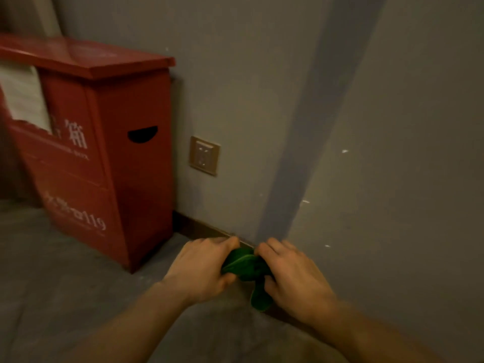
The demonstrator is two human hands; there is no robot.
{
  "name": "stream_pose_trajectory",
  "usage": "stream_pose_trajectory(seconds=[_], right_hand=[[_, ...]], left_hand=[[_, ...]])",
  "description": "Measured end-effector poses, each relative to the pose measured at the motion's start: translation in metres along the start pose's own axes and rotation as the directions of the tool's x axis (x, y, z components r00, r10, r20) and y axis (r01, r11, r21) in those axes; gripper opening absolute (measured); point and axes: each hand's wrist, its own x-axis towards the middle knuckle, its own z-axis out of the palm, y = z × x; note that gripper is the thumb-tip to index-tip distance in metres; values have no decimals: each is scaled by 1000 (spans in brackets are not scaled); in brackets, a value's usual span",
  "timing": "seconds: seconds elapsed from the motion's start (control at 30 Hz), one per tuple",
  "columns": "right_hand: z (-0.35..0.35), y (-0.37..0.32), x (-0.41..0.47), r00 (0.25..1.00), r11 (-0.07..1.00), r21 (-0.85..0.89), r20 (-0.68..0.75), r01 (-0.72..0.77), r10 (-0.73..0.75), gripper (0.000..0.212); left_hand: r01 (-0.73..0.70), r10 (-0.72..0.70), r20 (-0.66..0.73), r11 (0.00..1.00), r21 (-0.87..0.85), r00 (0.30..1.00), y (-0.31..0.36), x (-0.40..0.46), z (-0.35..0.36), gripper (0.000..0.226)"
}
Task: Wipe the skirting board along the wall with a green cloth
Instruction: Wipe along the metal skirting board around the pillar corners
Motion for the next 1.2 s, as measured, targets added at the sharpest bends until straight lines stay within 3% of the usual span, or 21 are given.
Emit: stream_pose_trajectory(seconds=[0.2,0.47,0.57,0.73,0.8,0.87,1.0,1.1,1.2], right_hand=[[69,-15,30,999,981,190,34,-31,25,60],[134,-4,47,987,990,138,156,15,-37,89],[152,0,54,980,992,126,197,12,-37,86],[173,1,63,984,996,87,176,-23,7,62],[178,5,68,984,996,63,172,-56,44,56],[184,9,76,980,995,21,175,-101,96,57],[190,17,88,972,981,-106,155,-161,176,64],[189,18,97,974,975,-170,151,-145,172,75],[188,16,110,980,963,-247,140,-105,143,72]], left_hand=[[157,-158,13,968,-197,987,-55,-26,49,29],[246,-251,48,862,-443,967,-83,-24,106,21],[261,-276,32,857,-445,961,-91,-23,122,21],[344,-344,86,821,-455,935,-104,-27,146,34],[313,-330,25,868,-385,944,-105,-27,153,48],[314,-329,-17,916,-251,944,-108,-28,165,75],[395,-393,67,918,-27,917,-118,-31,192,114],[405,-403,118,914,10,907,-123,-39,210,123],[436,-437,132,899,39,890,-124,-47,222,123]])
